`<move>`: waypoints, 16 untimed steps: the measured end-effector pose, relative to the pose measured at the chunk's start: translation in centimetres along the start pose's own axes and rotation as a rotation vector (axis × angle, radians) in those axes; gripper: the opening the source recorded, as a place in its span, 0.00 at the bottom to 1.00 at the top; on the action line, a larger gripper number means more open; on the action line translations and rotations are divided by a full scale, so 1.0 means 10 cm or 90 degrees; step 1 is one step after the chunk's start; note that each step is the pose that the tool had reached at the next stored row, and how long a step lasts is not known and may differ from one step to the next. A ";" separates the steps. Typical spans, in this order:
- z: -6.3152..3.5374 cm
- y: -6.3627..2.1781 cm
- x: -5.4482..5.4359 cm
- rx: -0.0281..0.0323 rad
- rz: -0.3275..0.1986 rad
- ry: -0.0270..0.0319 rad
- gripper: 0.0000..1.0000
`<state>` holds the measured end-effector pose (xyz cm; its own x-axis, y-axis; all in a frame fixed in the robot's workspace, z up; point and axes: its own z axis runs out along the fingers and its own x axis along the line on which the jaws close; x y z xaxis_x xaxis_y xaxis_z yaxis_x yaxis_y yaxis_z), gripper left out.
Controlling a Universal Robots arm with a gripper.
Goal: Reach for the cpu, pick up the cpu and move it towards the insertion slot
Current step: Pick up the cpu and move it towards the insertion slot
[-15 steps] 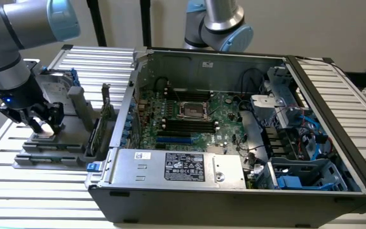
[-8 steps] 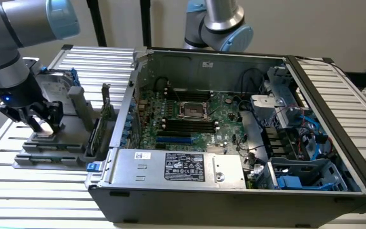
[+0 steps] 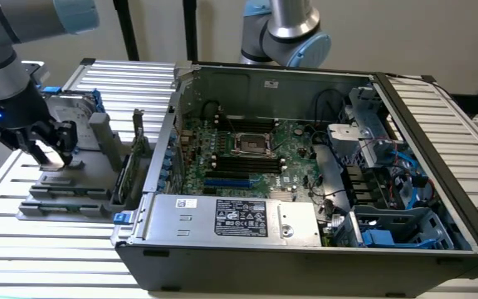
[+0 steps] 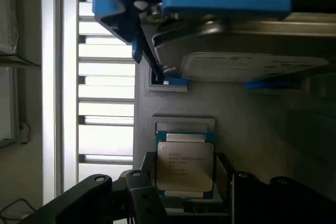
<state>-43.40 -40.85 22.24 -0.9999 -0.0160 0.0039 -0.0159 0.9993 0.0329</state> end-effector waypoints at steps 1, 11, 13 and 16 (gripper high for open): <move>-0.047 0.001 0.00 0.0000 0.000 -0.0001 0.55; -0.501 0.004 -0.04 0.0000 0.000 -0.0001 0.55; -0.592 0.004 -0.05 0.0000 0.000 -0.0001 0.55; -0.728 0.005 -0.09 0.0000 0.000 -0.0001 0.55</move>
<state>-42.48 -41.03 29.52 -0.9999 -0.0160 0.0038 -0.0159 0.9993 0.0328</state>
